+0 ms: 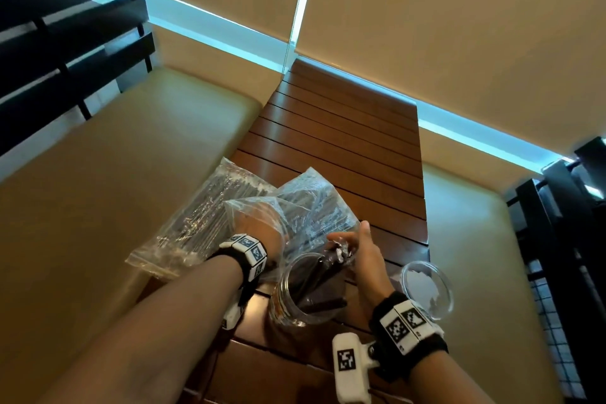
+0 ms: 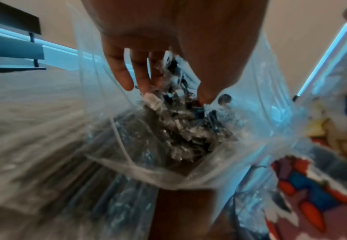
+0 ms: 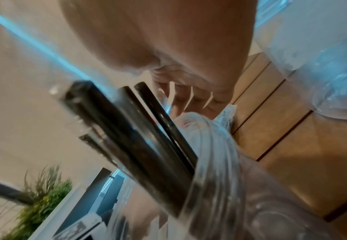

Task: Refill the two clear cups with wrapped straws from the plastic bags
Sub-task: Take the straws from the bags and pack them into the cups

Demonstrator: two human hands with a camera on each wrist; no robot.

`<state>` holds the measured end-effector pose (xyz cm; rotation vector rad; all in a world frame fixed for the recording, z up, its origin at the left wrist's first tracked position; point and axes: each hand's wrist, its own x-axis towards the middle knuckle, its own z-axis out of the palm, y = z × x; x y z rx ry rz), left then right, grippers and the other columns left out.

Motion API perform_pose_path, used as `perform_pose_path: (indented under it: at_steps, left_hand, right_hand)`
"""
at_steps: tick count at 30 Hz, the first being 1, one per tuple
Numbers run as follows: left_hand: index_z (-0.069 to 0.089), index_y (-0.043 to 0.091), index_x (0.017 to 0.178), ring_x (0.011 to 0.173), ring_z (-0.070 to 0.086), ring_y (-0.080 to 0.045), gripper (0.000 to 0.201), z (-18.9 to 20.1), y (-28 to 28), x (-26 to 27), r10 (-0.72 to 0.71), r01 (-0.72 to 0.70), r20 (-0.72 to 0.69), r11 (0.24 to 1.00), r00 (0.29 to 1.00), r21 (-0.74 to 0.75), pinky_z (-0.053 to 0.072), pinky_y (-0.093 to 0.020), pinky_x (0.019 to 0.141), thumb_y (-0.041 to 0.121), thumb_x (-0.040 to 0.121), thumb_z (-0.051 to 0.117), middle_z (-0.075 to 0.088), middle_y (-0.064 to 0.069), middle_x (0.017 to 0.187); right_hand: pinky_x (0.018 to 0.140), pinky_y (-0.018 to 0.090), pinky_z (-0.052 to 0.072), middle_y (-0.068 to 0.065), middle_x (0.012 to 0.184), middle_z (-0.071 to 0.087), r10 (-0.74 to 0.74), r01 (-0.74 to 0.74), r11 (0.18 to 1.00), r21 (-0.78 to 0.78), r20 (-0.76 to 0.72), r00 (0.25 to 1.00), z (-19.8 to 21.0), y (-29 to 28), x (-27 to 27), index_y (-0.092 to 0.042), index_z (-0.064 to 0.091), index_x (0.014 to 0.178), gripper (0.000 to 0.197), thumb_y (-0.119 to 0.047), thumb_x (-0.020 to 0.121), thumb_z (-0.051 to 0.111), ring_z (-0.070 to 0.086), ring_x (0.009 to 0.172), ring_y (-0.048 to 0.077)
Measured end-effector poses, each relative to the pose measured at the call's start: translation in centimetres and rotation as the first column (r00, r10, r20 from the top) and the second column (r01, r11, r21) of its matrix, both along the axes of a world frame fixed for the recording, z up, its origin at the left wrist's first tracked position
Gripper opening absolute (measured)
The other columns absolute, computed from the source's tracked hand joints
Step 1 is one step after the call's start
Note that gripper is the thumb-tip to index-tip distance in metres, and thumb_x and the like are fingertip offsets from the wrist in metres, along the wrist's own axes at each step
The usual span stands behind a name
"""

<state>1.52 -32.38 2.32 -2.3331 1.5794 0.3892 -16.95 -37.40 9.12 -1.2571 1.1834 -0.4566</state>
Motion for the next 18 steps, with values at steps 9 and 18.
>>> perform_pose_path:
  at_steps: [9,18]
  left_hand:
    - [0.066,0.021,0.090,0.094,0.065,-0.028,0.014,1.4,0.0,1.1,0.076,-0.054,-0.240,0.994,0.968,0.099,0.057,-0.039,0.080,0.028,0.079,0.071,0.068,-0.007,0.106]
    - [0.063,0.008,0.095,0.097,0.064,-0.029,0.017,7.3,4.6,2.1,0.233,-0.249,-0.302,0.968,0.925,-0.018,0.048,-0.030,0.071,0.022,0.094,0.054,0.067,-0.012,0.104]
  right_hand:
    - [0.087,0.030,0.048,-0.006,0.094,0.073,0.074,-0.130,0.936,-0.328,-0.178,0.981,1.2,0.0,0.8,-0.020,0.073,0.088,0.056,-0.047,0.104,0.027,0.064,0.096,0.009]
    - [0.082,0.041,0.049,-0.013,0.090,0.063,0.120,-0.349,0.523,-0.778,-0.338,0.933,5.9,1.6,4.4,-0.027,0.065,0.086,0.016,-0.031,0.093,0.050,0.056,0.088,0.011]
